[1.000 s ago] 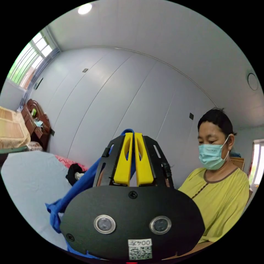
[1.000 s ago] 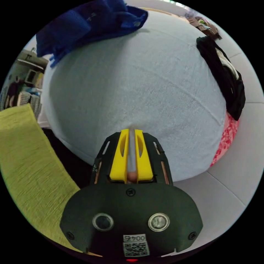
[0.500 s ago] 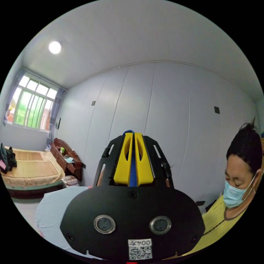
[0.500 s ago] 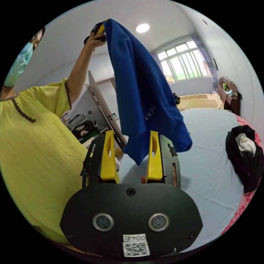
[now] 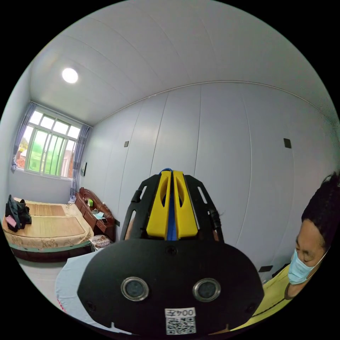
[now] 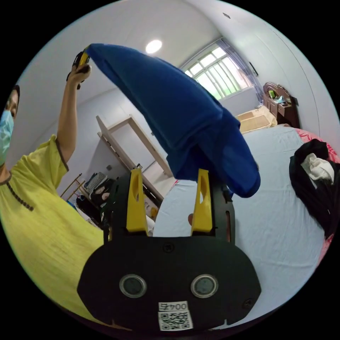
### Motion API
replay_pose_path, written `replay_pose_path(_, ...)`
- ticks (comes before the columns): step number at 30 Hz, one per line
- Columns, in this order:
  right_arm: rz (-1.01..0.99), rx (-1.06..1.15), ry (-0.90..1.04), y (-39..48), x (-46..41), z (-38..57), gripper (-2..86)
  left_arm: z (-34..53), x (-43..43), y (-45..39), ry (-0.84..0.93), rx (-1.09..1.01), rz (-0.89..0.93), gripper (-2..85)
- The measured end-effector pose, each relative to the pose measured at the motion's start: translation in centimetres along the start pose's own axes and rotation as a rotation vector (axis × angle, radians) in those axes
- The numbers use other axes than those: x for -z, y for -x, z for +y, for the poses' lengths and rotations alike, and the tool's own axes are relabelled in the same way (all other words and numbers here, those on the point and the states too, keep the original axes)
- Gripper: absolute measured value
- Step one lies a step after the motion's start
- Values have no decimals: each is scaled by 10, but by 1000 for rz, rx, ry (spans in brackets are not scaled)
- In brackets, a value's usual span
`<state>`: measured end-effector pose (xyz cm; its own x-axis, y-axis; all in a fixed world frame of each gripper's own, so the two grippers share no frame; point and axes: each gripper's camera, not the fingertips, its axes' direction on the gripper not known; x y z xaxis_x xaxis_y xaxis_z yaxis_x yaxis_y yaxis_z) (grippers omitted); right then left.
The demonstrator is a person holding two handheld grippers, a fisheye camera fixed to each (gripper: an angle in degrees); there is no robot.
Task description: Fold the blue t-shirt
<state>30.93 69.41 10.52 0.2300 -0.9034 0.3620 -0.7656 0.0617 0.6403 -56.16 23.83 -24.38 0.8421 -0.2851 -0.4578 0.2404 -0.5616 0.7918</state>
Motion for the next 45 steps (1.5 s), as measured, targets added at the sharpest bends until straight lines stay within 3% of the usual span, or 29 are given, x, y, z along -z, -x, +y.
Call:
replay_pose_path(4,-103,49,-47,13,-11,-39,146,-1,-19,-4,27,-9,-32,8)
replay_pose_path(8,-45,48,-4,31,-39,-65,14,-1,-24,5,43,-17,-109,9)
replay_pose_path(13,28,72,-2,28,-13,-130,-4,-10,-8,46,149,-110,-382,10)
replay_pose_path(16,-22,-50,-71,1,36,-207,-6,-12,17,95,190,-54,-476,10)
replay_pose_path(19,30,-52,-120,-4,71,-277,-7,-1,55,160,173,164,-422,9)
replay_pose_path(25,108,63,-92,36,100,-352,-6,42,103,203,163,254,-361,7)
replay_pose_path(29,150,182,22,64,102,-331,-6,78,138,204,183,271,-276,7)
replay_pose_path(34,78,118,139,51,109,-263,-7,168,198,192,251,383,-165,7)
replay_pose_path(39,-44,-184,230,1,106,-156,-7,268,251,175,327,534,-116,7)
replay_pose_path(45,-75,-520,274,-61,83,-59,-7,383,289,185,458,803,-268,6)
